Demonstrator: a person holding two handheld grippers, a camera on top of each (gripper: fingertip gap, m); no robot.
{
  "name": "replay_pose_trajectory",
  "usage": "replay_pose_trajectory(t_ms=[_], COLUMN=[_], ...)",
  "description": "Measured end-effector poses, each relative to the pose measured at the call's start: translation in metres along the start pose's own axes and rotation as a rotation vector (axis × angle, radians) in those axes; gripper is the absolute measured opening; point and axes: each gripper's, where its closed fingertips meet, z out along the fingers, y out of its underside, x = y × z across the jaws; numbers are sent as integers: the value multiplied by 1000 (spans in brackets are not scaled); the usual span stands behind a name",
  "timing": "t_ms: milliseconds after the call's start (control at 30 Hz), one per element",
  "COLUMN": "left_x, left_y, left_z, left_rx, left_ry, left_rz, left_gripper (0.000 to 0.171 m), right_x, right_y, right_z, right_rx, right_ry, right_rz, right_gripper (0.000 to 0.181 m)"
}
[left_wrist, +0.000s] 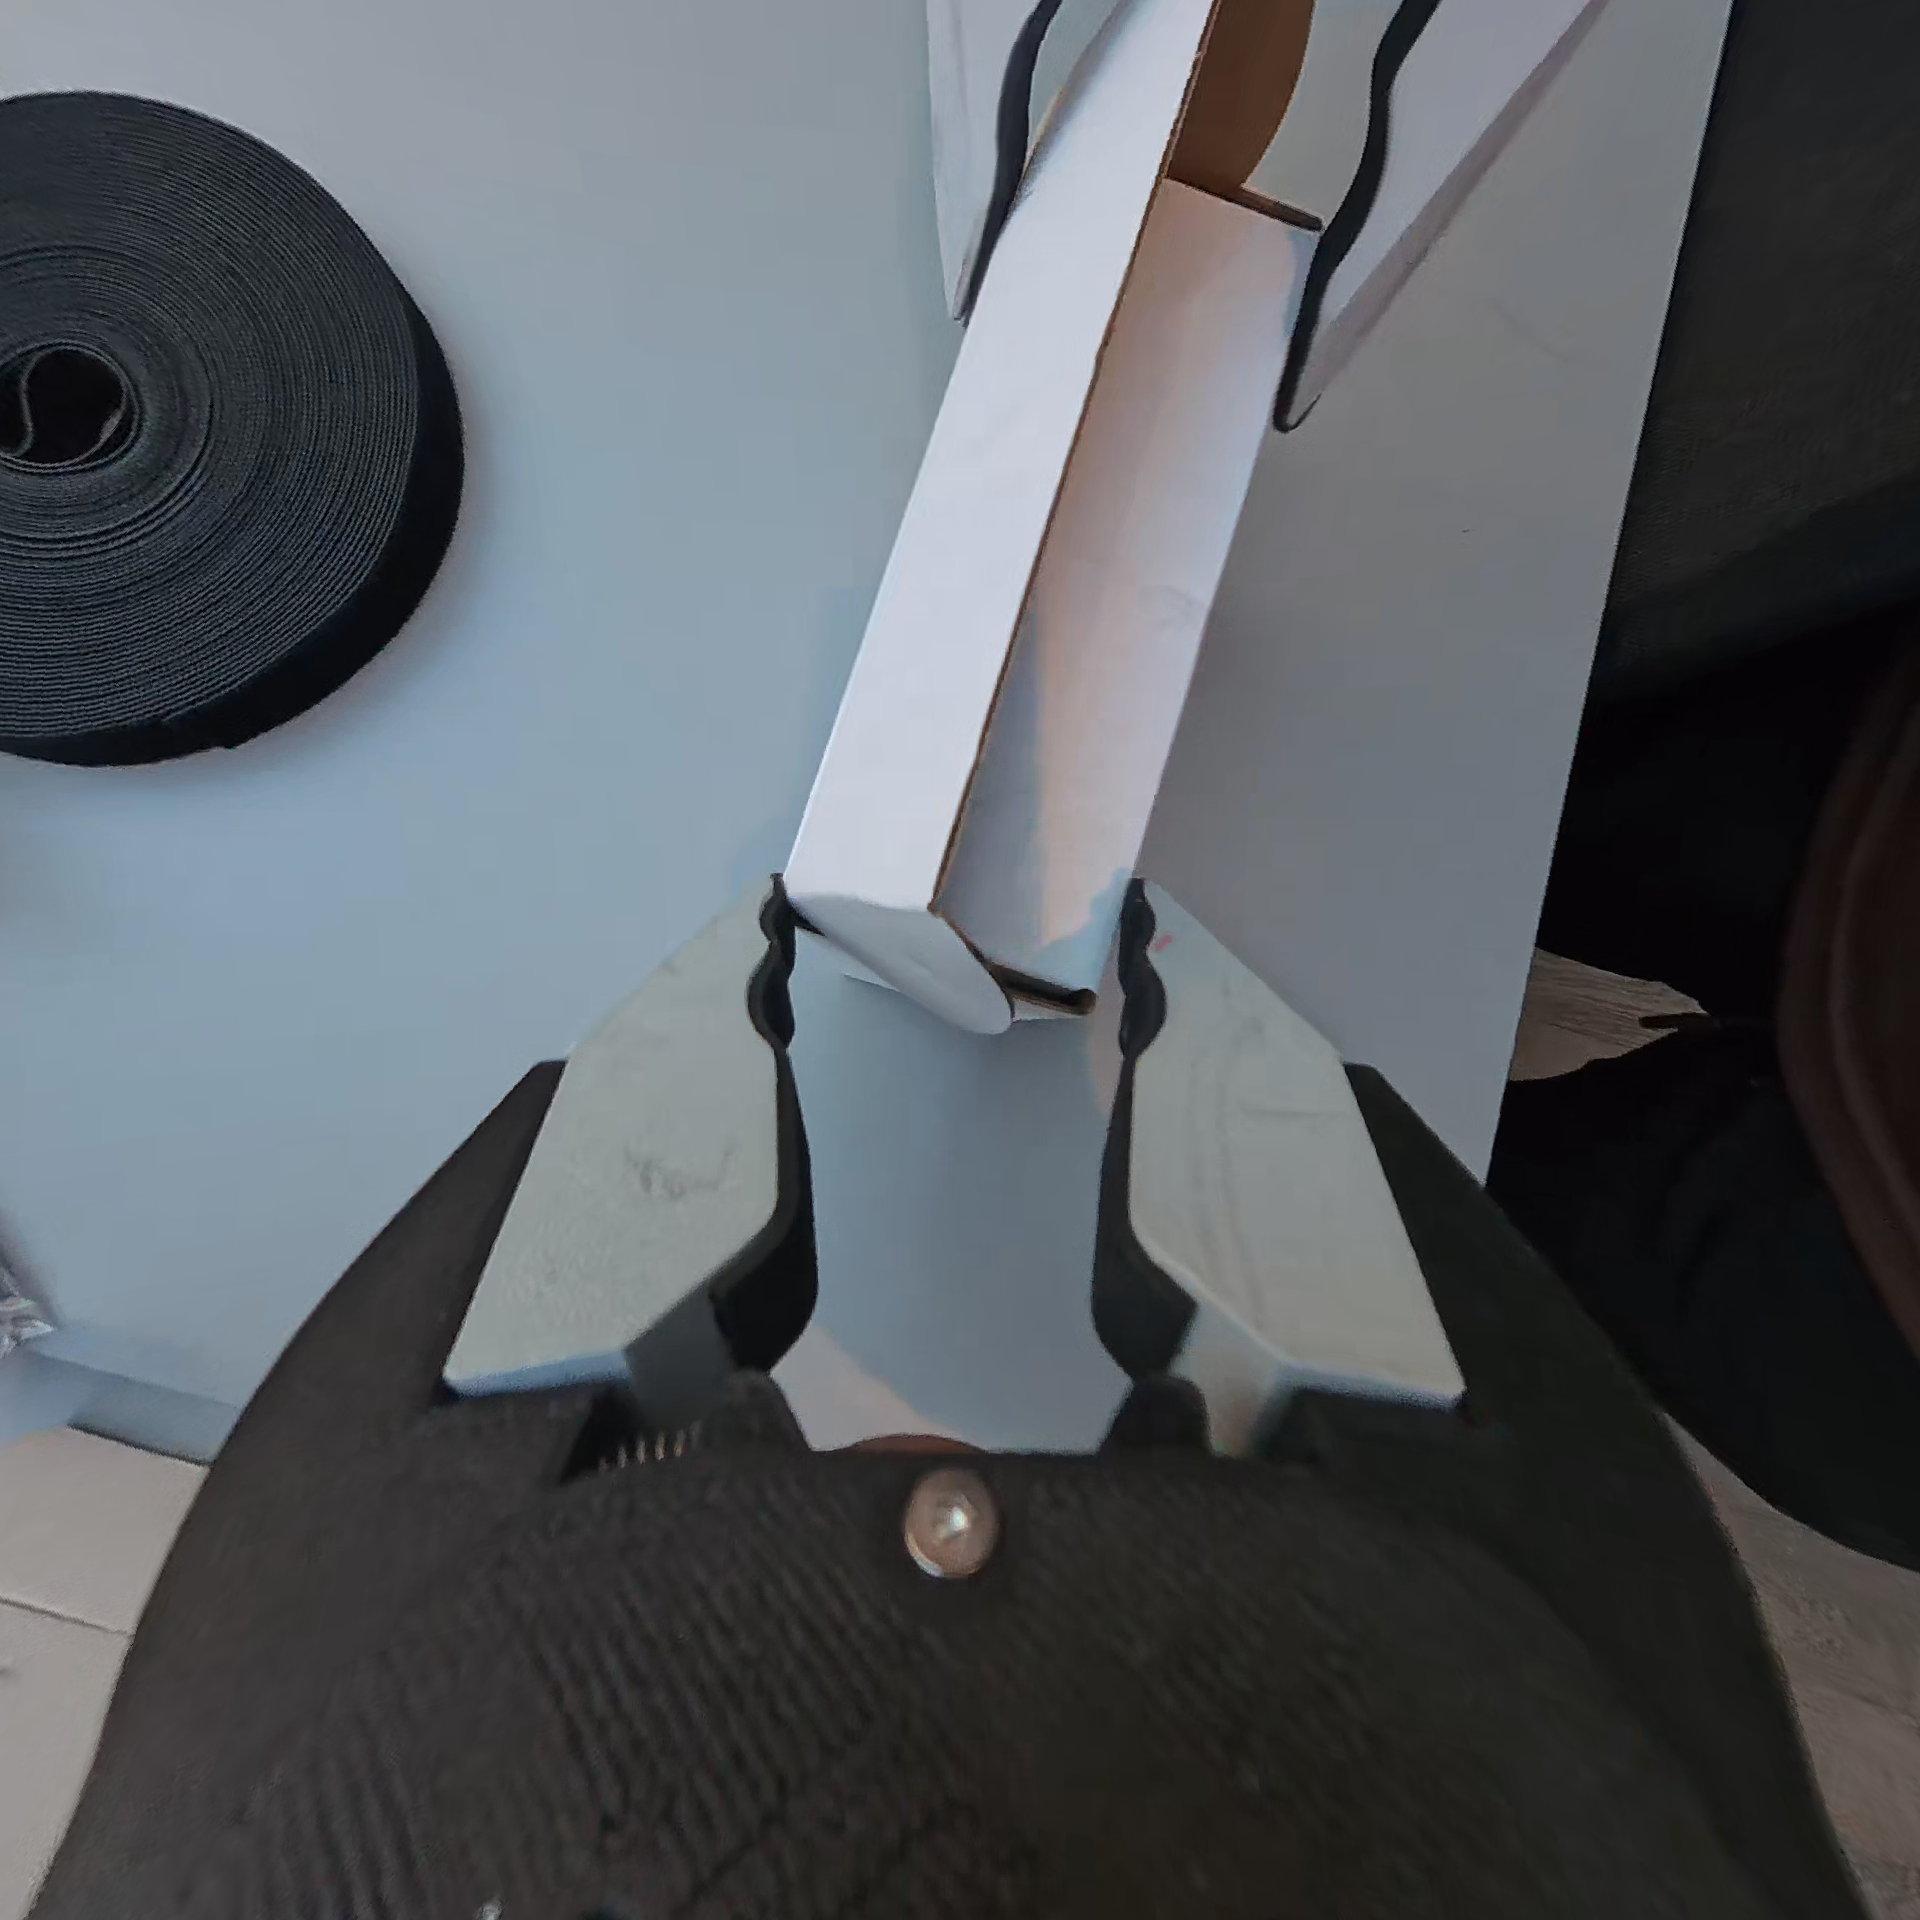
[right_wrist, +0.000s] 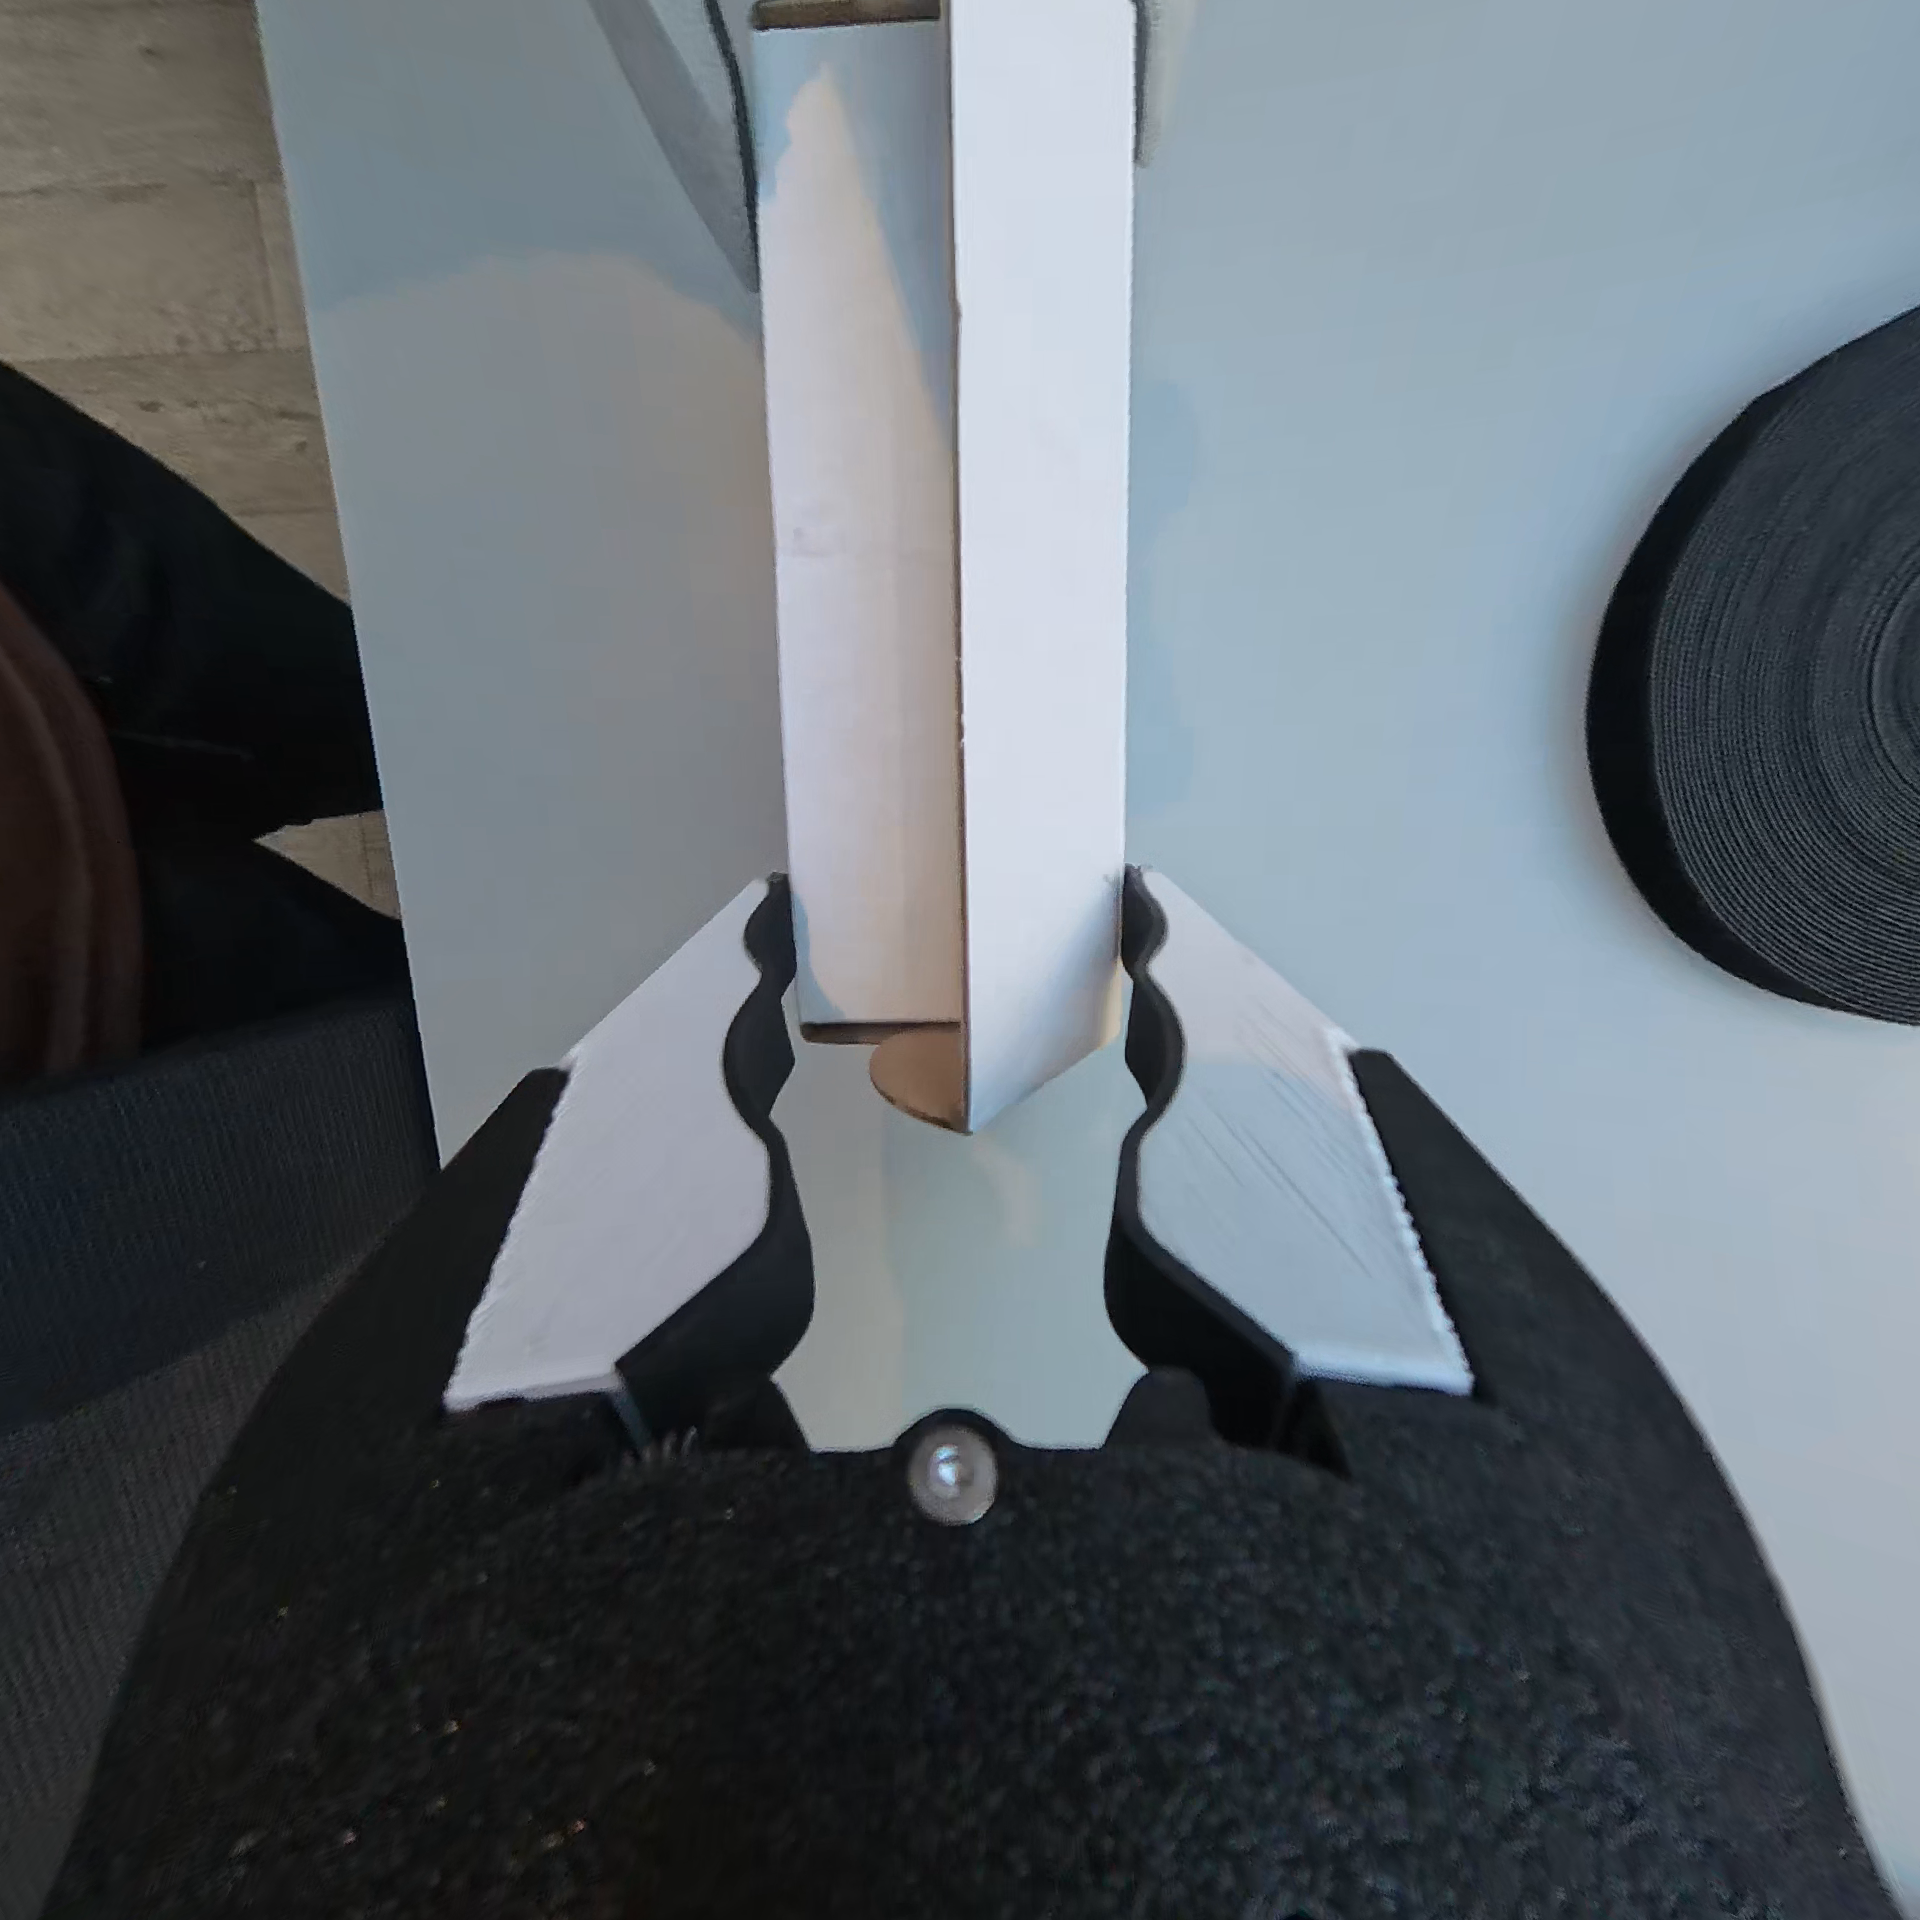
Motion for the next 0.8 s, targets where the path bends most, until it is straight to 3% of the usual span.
replay_pose_trajectory(t_ms=[267,433,567,667,800], left_x=[2,2,14,12,6], left_y=[9,12,2,-2,-6], left_z=[-2,-14,-28,-29,-31], left_rx=[-76,-76,-35,-87,-114], left_ry=[2,0,102,145,165], left_rz=[-61,-90,-270,-449,-600], left_gripper=[61,65,61,56,29], right_x=[-3,-1,3,1,0], right_y=[15,12,5,-1,-4], right_z=[-28,-41,-30,-17,1], right_rx=[54,42,6,-16,-84], right_ry=[-14,33,35,14,10], right_rz=[135,104,107,65,2], right_gripper=[65,69,79,79,79])
